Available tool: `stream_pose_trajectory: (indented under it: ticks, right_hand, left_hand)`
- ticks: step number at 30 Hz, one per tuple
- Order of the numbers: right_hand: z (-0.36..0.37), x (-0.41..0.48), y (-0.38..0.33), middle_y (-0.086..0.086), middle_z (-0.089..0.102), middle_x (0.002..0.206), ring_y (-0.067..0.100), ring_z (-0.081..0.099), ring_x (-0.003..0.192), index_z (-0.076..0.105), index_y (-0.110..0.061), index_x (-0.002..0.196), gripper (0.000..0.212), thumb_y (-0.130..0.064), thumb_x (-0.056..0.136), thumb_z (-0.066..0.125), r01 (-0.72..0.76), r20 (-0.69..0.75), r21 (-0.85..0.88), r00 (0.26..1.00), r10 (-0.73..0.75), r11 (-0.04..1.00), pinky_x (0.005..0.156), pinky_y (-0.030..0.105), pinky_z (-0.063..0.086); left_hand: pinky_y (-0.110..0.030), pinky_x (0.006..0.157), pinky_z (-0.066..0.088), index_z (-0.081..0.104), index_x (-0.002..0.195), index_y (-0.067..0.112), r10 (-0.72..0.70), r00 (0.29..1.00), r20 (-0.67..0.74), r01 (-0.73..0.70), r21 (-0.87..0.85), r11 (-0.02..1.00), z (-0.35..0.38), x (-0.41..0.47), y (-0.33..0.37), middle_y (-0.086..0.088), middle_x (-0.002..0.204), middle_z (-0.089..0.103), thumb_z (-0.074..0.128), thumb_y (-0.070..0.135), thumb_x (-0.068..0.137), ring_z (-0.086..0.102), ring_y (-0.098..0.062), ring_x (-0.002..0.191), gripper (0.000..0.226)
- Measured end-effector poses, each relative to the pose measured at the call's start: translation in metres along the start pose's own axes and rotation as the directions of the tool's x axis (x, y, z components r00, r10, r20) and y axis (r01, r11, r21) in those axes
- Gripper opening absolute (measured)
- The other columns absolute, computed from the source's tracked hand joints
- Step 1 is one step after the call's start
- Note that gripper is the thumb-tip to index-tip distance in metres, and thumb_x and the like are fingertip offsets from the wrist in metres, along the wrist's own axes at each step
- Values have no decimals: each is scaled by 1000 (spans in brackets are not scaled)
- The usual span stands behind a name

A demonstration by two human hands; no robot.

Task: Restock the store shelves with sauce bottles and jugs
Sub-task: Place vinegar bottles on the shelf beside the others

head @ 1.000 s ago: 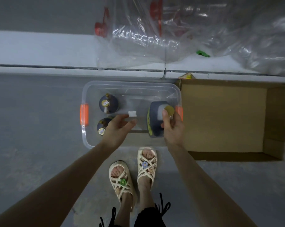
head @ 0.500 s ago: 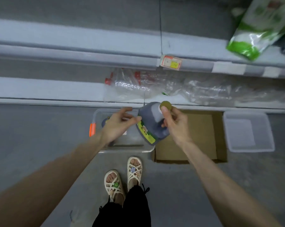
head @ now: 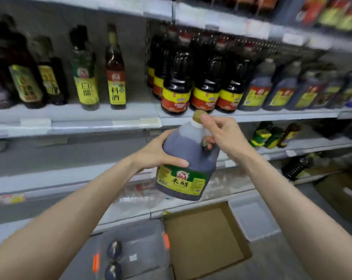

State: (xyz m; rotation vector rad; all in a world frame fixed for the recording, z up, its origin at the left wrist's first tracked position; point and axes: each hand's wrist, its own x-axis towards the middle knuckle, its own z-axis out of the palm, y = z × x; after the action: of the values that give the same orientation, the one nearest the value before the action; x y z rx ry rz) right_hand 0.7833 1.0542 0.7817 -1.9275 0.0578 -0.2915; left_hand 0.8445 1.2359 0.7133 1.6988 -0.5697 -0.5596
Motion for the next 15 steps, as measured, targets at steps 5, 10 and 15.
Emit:
stream_pose_trajectory:
  ticks: [5, 10, 15]
  right_hand:
    - [-67, -14, -92, 3, 38, 52, 12, 40, 38, 63, -9, 63, 41, -43, 85, 60, 182, -46, -64, 982, -185, 981, 43, 25, 34]
    - [-143, -45, -148, -9, 49, 49, 14, 44, 43, 65, -28, 65, 25, -24, 90, 65, 268, -104, -153, 953, -285, 951, 44, 21, 36]
    - [-226, -80, -174, -17, 58, 48, -4, 52, 43, 66, -22, 81, 8, -19, 88, 69, 343, -123, -210, 920, -373, 916, 45, 13, 41]
  left_hand:
    - [-22, 73, 55, 58, 113, 25, 200, 979, -35, -198, 66, 978, 21, 1, 109, 8, 105, 69, 94, 29, 40, 67, -3, 93, 82]
    - [-32, 76, 58, 60, 106, 21, 326, 945, -36, -322, 89, 943, 66, 1, 195, 2, 98, 72, 90, 37, 34, 69, -13, 91, 80]
    - [-27, 68, 56, 58, 107, 17, 407, 913, -16, -405, 81, 911, 138, 4, 257, 0, 98, 72, 94, 21, 47, 71, -12, 83, 70]
